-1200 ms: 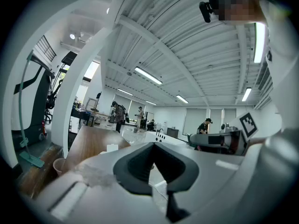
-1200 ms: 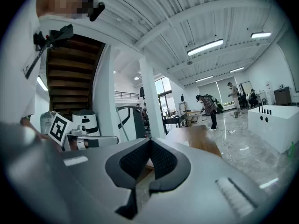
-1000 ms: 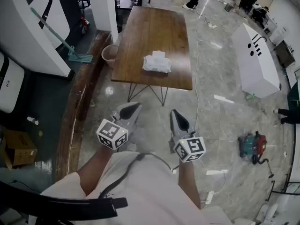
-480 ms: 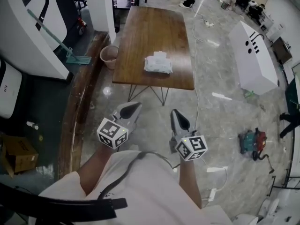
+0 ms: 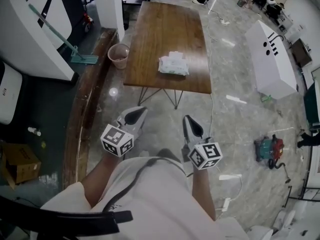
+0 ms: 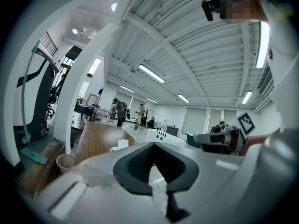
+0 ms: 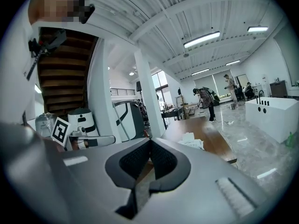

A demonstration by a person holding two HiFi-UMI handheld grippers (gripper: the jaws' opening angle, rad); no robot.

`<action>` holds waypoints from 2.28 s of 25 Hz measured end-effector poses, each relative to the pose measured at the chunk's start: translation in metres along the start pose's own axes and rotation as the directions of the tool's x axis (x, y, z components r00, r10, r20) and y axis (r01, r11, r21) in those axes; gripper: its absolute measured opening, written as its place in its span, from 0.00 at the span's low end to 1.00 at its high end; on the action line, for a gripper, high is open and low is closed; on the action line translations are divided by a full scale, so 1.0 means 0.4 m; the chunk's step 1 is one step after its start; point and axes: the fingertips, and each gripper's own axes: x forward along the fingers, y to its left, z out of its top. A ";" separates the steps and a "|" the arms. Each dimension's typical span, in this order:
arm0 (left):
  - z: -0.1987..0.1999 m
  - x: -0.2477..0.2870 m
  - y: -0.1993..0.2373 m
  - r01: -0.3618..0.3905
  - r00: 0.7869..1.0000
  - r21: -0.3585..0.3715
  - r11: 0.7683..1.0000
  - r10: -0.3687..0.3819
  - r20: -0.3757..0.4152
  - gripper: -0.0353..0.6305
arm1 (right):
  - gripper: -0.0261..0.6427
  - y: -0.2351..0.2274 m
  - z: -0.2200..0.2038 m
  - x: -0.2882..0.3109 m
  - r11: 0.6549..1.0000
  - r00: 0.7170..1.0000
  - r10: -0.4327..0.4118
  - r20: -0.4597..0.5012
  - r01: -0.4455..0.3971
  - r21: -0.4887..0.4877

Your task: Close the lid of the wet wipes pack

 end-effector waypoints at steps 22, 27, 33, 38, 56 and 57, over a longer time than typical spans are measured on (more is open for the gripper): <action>0.007 0.243 0.163 -0.117 0.993 -0.011 0.993 0.117 -0.027 0.06 | 0.05 -0.243 0.047 0.274 0.994 0.993 0.113 -0.046 -0.112 0.013; 0.029 0.371 0.203 -0.167 0.985 -0.021 0.986 0.166 -0.039 0.06 | 0.05 -0.362 0.079 0.351 0.989 0.986 0.150 -0.076 -0.149 0.019; 0.062 0.527 0.232 -0.206 0.978 -0.021 0.978 0.205 -0.042 0.06 | 0.05 -0.499 0.133 0.440 0.979 0.975 0.205 -0.088 -0.204 0.020; 0.088 0.632 0.263 -0.250 0.968 -0.009 0.968 0.250 -0.034 0.06 | 0.05 -0.585 0.152 0.511 0.962 0.955 0.272 -0.121 -0.272 0.017; 0.080 0.753 0.361 -0.330 0.941 -0.013 0.944 0.328 -0.079 0.06 | 0.05 -0.666 0.124 0.660 0.915 0.888 0.400 -0.225 -0.399 0.052; 0.080 0.757 0.370 -0.324 0.943 -0.014 0.946 0.322 -0.084 0.06 | 0.05 -0.669 0.127 0.669 0.918 0.891 0.394 -0.224 -0.392 0.056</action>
